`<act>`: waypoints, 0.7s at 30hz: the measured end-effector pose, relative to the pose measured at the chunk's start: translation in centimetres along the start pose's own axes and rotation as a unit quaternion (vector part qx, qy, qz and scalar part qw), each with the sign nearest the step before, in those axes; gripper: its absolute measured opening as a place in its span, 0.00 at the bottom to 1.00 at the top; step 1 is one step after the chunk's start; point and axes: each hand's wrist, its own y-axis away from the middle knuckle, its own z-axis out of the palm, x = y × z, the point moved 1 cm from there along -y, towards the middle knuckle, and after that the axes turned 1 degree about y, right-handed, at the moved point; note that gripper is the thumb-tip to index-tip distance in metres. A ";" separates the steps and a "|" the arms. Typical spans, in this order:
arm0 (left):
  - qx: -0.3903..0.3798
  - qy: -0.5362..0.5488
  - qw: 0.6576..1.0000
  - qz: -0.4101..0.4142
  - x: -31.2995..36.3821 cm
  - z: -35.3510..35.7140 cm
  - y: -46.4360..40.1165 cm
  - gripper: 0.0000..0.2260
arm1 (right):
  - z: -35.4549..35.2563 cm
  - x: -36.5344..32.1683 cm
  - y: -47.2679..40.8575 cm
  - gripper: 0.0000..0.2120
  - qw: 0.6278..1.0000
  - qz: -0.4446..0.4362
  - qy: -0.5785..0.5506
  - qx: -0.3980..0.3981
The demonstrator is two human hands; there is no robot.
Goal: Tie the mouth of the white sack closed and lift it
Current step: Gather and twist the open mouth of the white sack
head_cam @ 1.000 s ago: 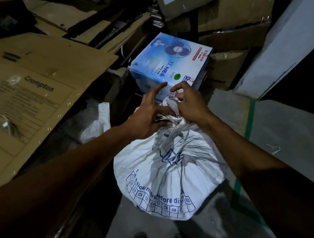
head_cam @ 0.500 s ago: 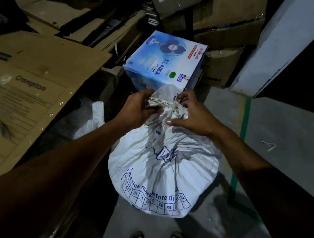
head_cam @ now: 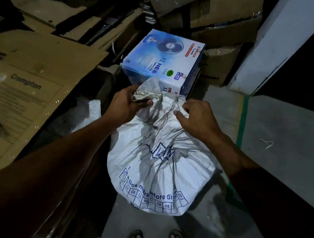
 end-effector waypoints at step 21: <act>-0.118 -0.093 0.980 0.128 0.3 2.5 2.4 0.18 | 1.0 -2.3 -4.3 0.09 0.976 0.129 -0.171 -0.047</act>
